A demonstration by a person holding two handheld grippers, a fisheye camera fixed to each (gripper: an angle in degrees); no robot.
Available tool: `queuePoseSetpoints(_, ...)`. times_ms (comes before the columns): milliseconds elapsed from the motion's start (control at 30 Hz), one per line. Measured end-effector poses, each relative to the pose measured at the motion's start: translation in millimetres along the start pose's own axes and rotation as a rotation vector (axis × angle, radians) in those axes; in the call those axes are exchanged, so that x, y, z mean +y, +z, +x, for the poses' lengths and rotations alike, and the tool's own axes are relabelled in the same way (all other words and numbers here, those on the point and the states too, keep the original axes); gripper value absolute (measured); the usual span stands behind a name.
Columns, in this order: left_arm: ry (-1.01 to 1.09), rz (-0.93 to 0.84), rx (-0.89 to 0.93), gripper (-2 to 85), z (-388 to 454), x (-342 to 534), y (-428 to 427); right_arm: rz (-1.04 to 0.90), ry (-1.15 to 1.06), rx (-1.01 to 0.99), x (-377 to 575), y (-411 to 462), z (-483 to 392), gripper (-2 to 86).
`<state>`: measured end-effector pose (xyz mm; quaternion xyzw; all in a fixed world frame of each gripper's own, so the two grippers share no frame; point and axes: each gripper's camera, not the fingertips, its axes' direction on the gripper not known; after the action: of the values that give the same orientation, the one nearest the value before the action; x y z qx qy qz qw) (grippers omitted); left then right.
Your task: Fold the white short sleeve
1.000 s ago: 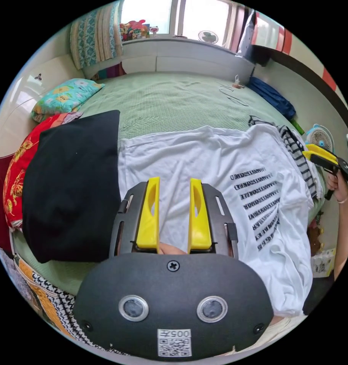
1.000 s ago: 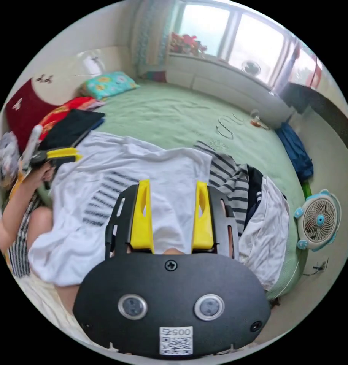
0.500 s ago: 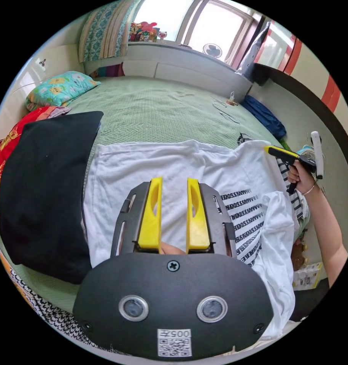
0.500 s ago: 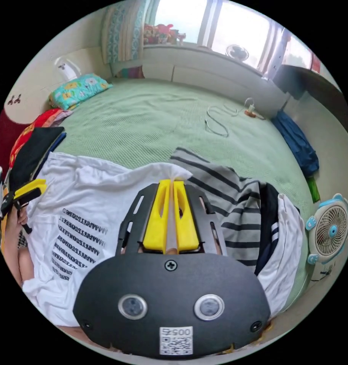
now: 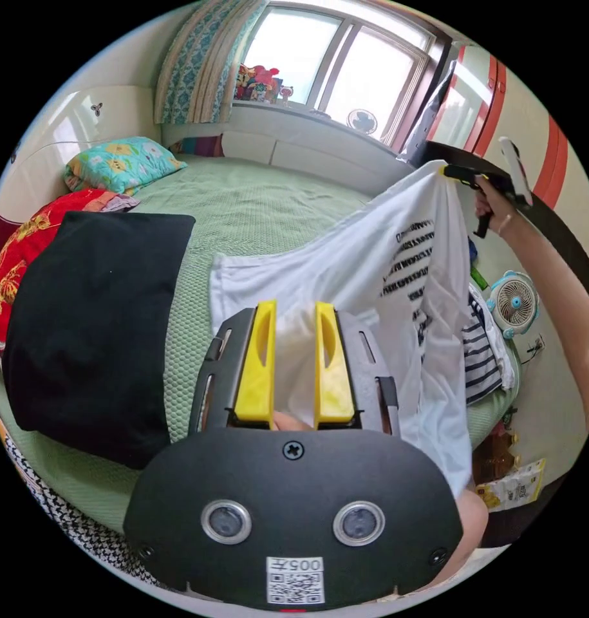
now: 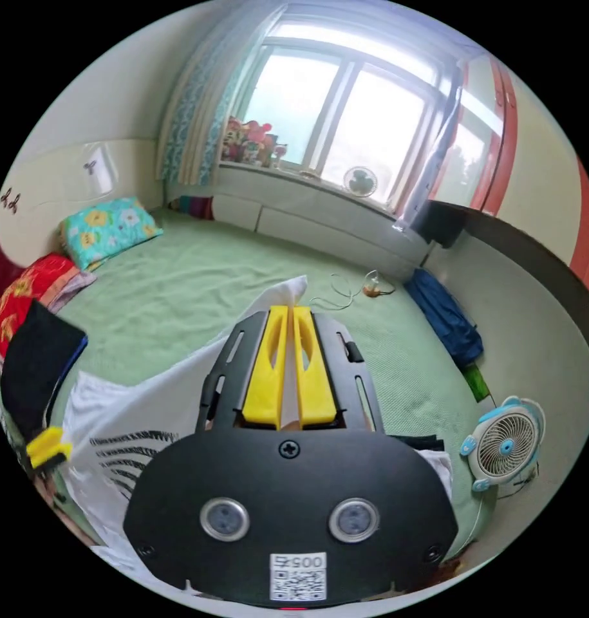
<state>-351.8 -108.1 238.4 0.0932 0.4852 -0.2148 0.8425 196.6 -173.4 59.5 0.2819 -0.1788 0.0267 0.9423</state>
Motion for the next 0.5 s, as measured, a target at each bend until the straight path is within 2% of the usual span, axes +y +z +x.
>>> queuePoseSetpoints(100,0.003,0.0,-0.023,9.6,1.4,1.0,3.1,-0.154,0.037,0.063,-15.6,29.2,-9.4,2.7)
queuePoseSetpoints(233,0.022,-0.003,0.009,9.9,9.5,9.0,2.6,-0.212,-0.029,-0.082,16.7,34.4,-26.3,8.6)
queuePoseSetpoints(300,0.047,-0.013,0.046,10.2,18.7,14.2,2.6,-0.246,-0.149,-0.204,62.9,21.8,-43.1,10.9)
queuePoseSetpoints(400,0.118,-0.029,0.121,10.9,45.3,21.4,5.2,-0.276,-0.379,-0.256,134.4,-11.4,-71.1,12.8)
queuePoseSetpoints(500,0.211,-0.083,0.199,12.1,83.0,29.4,17.2,-0.27,-0.51,-0.343,192.4,-49.6,-91.0,13.2)
